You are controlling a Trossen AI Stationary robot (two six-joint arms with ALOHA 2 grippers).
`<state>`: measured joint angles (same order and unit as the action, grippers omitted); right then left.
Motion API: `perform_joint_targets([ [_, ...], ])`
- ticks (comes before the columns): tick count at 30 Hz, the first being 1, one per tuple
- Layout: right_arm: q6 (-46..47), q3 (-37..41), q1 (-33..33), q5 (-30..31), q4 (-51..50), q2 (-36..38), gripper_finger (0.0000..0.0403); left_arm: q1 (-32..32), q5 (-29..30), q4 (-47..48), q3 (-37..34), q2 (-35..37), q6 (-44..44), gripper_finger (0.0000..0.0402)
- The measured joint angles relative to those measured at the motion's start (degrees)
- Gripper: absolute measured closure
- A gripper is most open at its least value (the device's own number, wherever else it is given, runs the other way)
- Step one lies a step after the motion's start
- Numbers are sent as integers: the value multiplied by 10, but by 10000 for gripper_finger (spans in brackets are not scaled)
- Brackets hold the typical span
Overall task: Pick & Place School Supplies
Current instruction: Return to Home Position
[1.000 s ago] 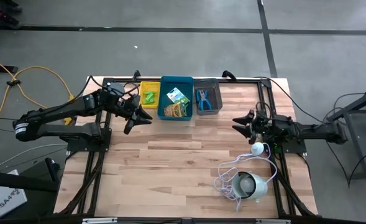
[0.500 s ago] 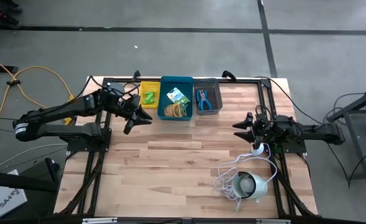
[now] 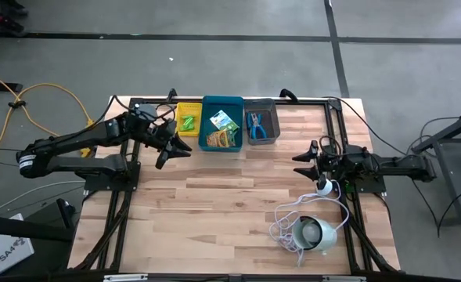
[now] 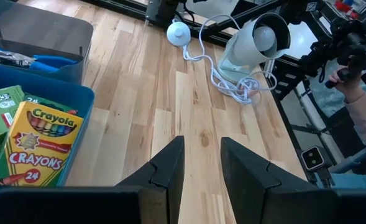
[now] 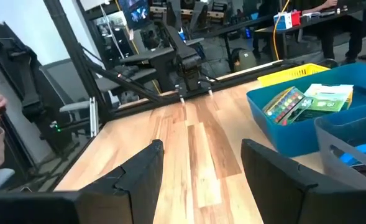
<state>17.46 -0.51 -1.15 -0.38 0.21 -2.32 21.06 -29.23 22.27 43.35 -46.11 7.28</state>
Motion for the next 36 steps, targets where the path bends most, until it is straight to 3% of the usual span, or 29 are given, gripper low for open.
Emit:
perform_joint_targets([
  [14,-25,0,0,0,0,-4,196,-29,5,0,0,0,-4,300],
  [26,5,0,0,1,4,-4,196,-38,6,0,0,0,-15,300],
  [32,5,0,0,0,6,-4,196,-48,-49,1,0,2,-62,300],
  [36,5,0,0,1,7,-4,196,-53,-53,15,0,10,-69,300],
])
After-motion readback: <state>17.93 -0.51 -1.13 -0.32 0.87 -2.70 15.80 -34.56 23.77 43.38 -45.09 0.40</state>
